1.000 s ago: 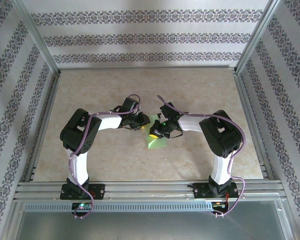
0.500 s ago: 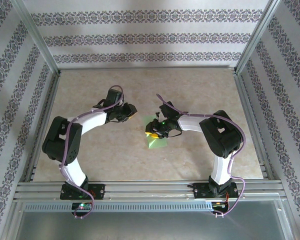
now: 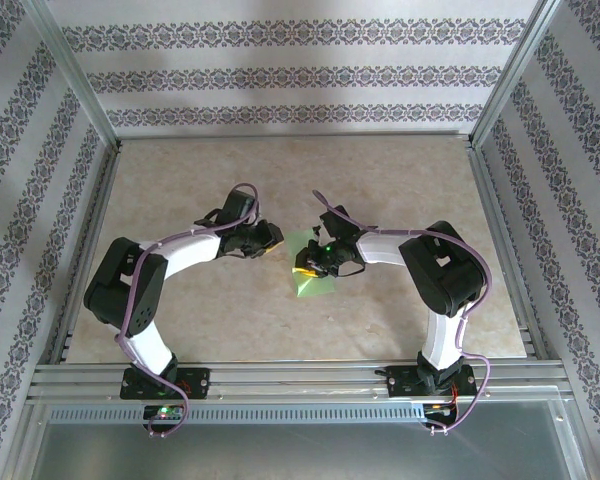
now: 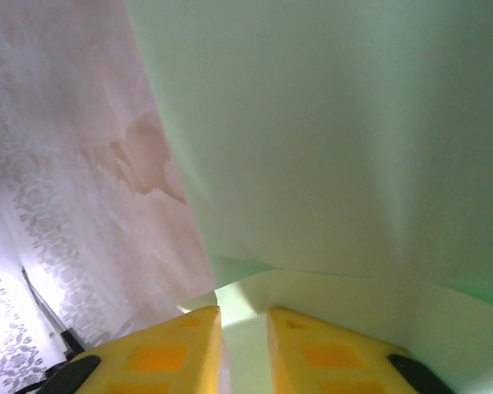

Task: Fold a paper plane with a square sheet of paper (pick it up from the middle)
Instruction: Fold the triangle a second time at the center of the table.

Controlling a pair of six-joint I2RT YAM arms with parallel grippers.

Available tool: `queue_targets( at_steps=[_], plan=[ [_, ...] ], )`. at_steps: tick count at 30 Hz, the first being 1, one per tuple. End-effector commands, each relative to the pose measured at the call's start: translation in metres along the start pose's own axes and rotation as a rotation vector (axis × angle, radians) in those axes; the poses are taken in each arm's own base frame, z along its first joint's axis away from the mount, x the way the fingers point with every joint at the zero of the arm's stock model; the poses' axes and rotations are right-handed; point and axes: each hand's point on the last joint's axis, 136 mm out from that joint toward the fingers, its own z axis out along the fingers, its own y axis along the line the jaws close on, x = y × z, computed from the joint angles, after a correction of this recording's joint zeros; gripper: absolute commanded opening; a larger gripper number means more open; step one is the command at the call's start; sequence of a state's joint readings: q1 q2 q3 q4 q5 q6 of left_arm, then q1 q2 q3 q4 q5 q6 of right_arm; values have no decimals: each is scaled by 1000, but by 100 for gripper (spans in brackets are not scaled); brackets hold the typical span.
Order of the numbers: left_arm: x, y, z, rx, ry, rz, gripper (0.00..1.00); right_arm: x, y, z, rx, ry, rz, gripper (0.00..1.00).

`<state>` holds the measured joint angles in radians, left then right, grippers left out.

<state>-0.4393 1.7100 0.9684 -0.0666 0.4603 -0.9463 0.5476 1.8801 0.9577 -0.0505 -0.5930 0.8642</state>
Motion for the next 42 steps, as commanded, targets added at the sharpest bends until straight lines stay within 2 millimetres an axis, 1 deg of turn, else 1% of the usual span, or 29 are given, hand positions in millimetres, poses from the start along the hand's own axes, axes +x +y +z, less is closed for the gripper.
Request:
queue_targets(
  at_steps=[1,4,7,10,17,25,28,31,36,38,40,42],
  plan=[
    [19,-7,4,20,48,6,24,9,-36,5,117,3,47,17],
    [34,-9,11,13,81,18,21,10,-40,5,138,5,54,9],
    [45,-9,19,3,109,27,17,11,-44,6,159,15,63,3],
    [53,-6,28,-19,129,36,13,13,-48,7,177,25,72,1],
    [59,3,40,-68,150,49,4,13,-49,6,185,28,84,0],
    [60,17,46,-128,153,59,2,13,-46,6,165,29,85,0],
    [59,22,47,-153,151,63,1,12,-40,6,142,27,75,0],
    [61,27,49,-169,161,58,0,9,-28,3,98,15,56,0],
    [62,31,51,-183,171,62,0,1,2,-9,0,-14,0,1],
    [62,31,51,-188,174,66,0,-2,10,-17,-17,-35,-21,1],
    [63,32,52,-188,176,68,0,-4,11,-22,-10,-56,-38,2],
    [62,30,51,-182,177,70,0,-6,3,-26,21,-73,-44,2]
  ],
)
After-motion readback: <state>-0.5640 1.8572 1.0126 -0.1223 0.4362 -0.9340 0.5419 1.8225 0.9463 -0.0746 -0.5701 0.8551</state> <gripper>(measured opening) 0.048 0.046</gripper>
